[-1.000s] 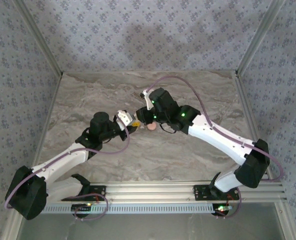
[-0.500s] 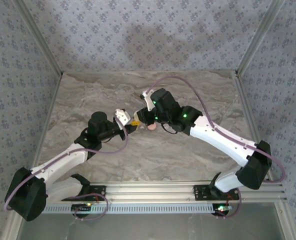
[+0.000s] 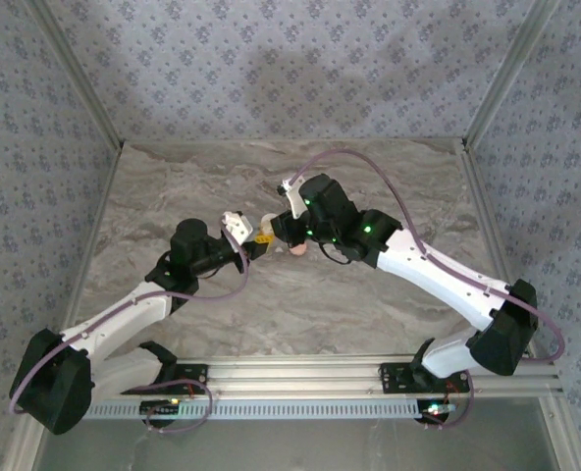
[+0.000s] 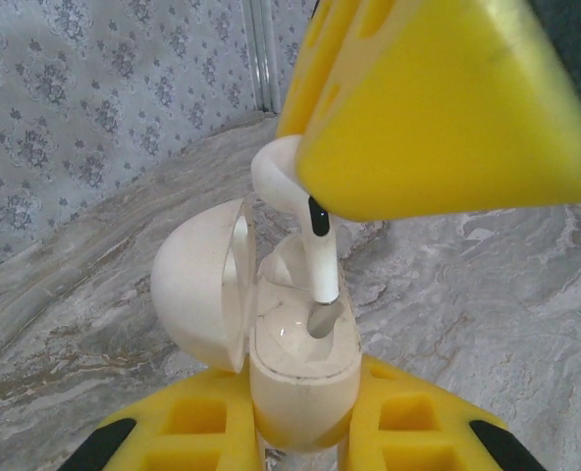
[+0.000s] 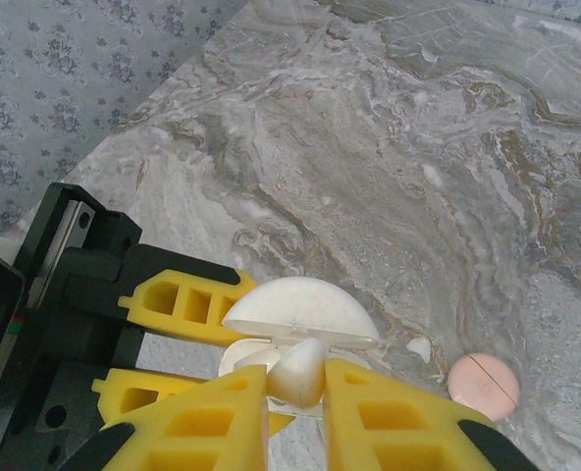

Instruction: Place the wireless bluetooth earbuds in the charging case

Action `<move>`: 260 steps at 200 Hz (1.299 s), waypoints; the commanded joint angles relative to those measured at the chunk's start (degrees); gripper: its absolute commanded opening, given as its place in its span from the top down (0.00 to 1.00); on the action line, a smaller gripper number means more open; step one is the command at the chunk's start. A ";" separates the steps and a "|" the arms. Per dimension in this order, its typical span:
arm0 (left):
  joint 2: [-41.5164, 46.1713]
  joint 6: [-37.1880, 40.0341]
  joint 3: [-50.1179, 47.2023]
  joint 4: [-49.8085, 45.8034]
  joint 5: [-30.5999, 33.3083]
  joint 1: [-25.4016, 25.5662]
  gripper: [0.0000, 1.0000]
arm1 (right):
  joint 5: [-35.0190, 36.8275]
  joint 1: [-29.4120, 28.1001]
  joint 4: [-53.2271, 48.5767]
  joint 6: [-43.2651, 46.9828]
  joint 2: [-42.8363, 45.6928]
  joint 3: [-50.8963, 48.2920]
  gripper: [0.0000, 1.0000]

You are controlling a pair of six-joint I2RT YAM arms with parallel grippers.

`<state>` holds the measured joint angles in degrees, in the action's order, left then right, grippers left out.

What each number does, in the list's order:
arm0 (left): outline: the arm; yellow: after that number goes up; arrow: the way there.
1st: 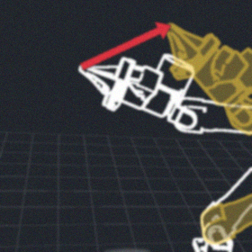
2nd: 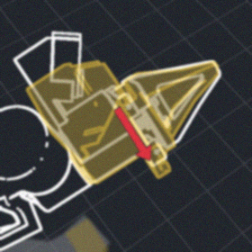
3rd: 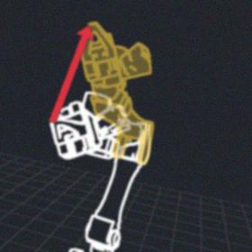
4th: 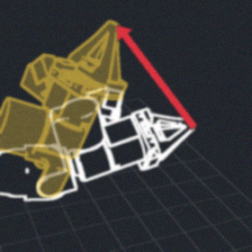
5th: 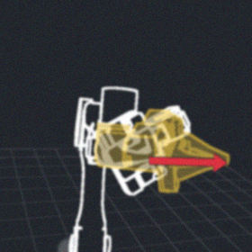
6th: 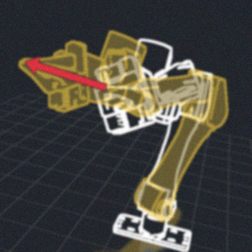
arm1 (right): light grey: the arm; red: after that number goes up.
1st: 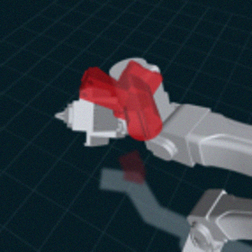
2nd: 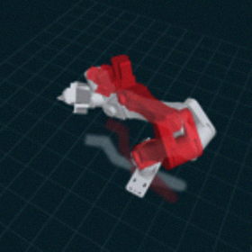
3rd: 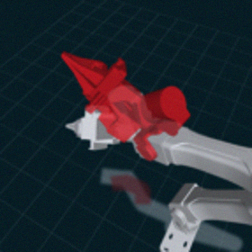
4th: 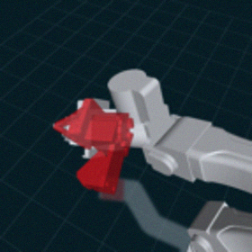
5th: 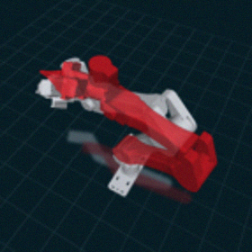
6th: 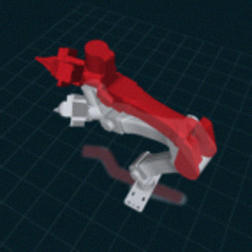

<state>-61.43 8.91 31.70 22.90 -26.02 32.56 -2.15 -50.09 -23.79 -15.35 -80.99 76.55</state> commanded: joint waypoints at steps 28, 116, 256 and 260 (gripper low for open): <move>1.22 -1.08 -0.24 2.64 -1.75 -0.56 0.87 | -0.31 -0.22 1.19 0.68 1.03 -1.22 0.80; 1.83 -1.25 0.09 2.60 -1.75 -0.55 0.87 | -0.38 -0.04 0.67 0.51 0.86 -2.45 0.80; 2.01 -0.64 0.16 1.61 -1.36 -0.55 0.87 | -5.14 1.37 3.48 -1.75 5.33 -2.66 0.53; 2.01 -0.57 0.12 1.60 -1.32 -0.56 0.87 | -5.58 1.47 3.83 -1.99 5.62 -2.73 0.53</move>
<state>-60.31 8.29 31.66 23.14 -26.22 32.25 -4.93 -49.15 -22.26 -15.81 -78.39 74.59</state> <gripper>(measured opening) 0.181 0.463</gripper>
